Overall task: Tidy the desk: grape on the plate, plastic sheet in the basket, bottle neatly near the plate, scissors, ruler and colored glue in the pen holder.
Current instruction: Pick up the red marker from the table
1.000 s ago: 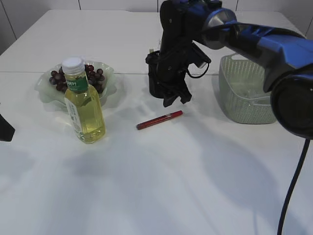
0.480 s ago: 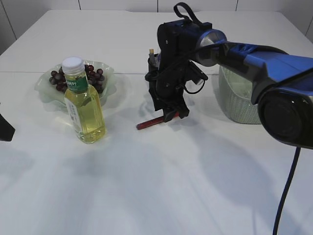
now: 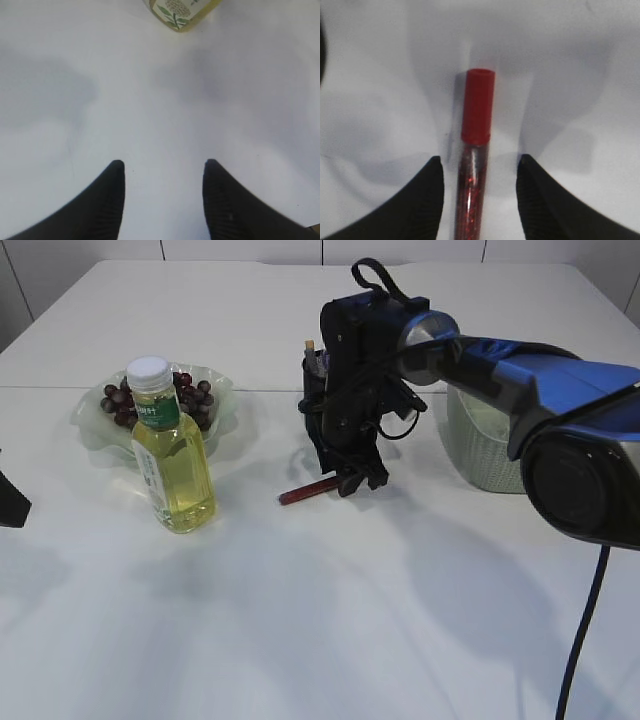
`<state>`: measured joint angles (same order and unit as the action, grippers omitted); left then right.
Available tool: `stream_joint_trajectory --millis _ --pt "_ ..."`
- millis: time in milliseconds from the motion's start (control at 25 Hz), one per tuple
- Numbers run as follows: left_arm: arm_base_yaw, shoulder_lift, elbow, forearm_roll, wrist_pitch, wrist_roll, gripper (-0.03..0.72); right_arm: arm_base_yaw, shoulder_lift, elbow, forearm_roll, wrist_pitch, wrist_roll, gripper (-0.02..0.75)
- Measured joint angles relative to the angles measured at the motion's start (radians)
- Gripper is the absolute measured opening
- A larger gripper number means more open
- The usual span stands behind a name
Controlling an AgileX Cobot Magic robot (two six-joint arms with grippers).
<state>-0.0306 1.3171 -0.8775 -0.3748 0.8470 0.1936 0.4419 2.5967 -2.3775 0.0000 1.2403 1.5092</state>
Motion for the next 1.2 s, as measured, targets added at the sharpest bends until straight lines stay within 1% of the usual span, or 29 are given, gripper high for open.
stream_joint_trajectory --millis 360,440,520,640,720,1040,1200 --pt "0.0 0.0 0.0 0.0 -0.002 0.0 0.372 0.0 0.014 -0.002 0.006 -0.006 0.006 0.384" --pt "0.0 0.0 0.0 0.0 -0.004 0.0 0.372 0.0 0.014 -0.002 0.006 -0.006 0.006 0.374" --pt "0.0 0.0 0.0 0.0 -0.004 0.0 0.372 0.0 0.016 -0.002 0.01 -0.006 0.006 0.327" --pt "0.0 0.0 0.0 0.0 -0.004 0.0 0.372 0.0 0.016 -0.002 0.016 -0.006 0.006 0.23" --pt "0.0 0.0 0.0 0.0 -0.004 0.0 0.372 0.0 0.016 -0.002 0.018 -0.006 -0.003 0.19" --pt "0.0 0.0 0.0 0.0 -0.004 0.0 0.372 0.0 0.016 -0.002 0.021 -0.006 -0.064 0.109" --pt "0.0 0.0 0.0 0.0 -0.004 0.0 0.372 0.0 0.018 -0.016 0.032 -0.006 -0.151 0.102"
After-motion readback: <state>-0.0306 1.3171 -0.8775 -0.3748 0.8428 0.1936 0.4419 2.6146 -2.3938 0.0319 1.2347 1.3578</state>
